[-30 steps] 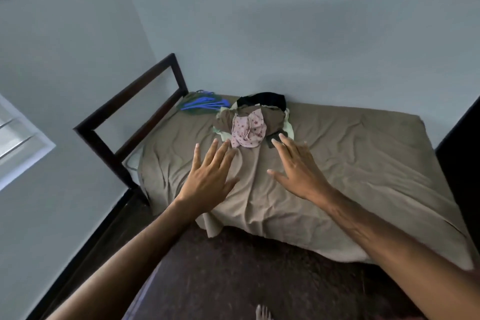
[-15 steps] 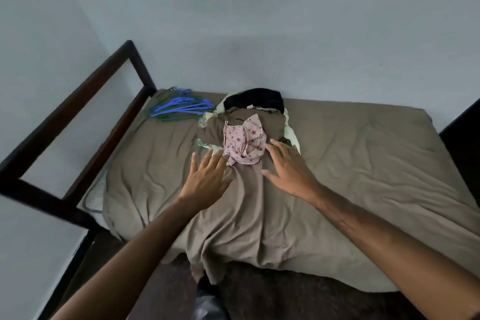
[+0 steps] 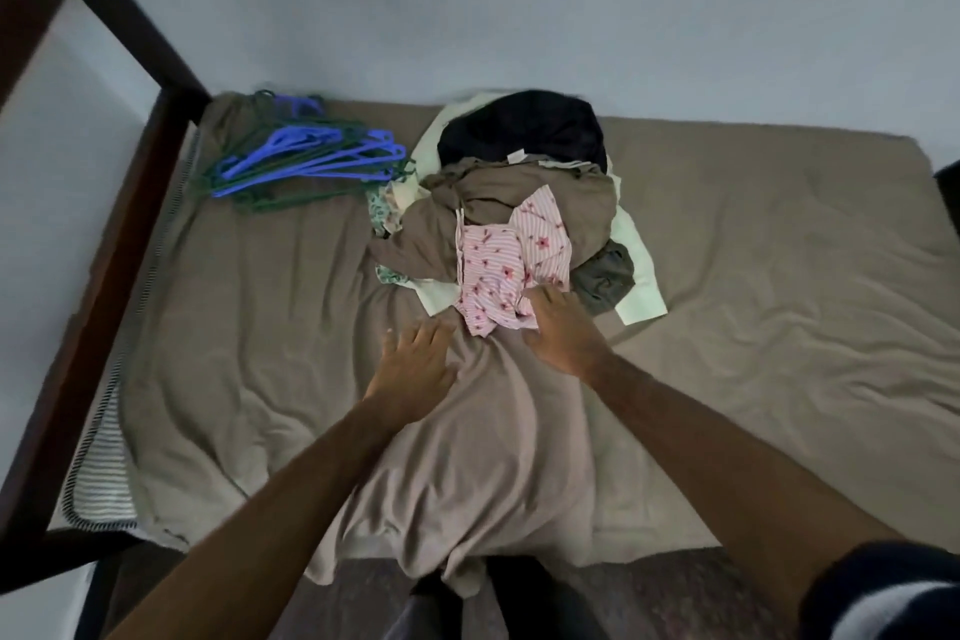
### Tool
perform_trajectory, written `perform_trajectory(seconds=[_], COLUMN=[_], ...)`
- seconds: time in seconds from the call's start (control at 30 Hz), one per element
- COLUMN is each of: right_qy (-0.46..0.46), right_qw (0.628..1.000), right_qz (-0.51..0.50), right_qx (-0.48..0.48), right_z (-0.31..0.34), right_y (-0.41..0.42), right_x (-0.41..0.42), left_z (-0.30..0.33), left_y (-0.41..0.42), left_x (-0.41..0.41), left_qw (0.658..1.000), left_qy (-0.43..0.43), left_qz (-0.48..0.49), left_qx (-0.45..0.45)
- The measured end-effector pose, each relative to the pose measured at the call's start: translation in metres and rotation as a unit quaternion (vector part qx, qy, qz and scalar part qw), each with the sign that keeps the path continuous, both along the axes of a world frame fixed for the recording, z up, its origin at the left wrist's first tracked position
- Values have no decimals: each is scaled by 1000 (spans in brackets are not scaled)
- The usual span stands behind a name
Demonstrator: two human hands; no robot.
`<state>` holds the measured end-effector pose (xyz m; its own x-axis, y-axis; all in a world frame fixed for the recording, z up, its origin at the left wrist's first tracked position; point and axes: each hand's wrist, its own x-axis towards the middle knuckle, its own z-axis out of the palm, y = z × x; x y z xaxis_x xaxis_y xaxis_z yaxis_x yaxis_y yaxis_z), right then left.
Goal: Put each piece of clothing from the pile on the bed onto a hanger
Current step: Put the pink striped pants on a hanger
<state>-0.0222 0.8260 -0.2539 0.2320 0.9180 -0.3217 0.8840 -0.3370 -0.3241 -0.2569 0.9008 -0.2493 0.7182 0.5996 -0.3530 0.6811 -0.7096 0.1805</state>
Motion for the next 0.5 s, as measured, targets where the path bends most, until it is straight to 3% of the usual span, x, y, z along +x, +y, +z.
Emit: perform_trajectory(seconds=[0.1, 0.23, 0.43, 0.5], right_qy=[-22, -46, -87, -8], right_qw=[1000, 997, 994, 996], right_qz=[10, 18, 60, 67], right_qx=[-9, 64, 8, 50], right_z=[-42, -95, -156, -159], right_y=[63, 139, 185, 172], right_x=[19, 45, 52, 60], left_z=[-45, -101, -158, -155], left_y=[28, 54, 78, 79], left_x=[12, 37, 67, 78], left_qw=[999, 994, 971, 958], left_qy=[-23, -51, -137, -181], left_qz=[22, 58, 135, 171], left_qx=[-33, -81, -140, -143])
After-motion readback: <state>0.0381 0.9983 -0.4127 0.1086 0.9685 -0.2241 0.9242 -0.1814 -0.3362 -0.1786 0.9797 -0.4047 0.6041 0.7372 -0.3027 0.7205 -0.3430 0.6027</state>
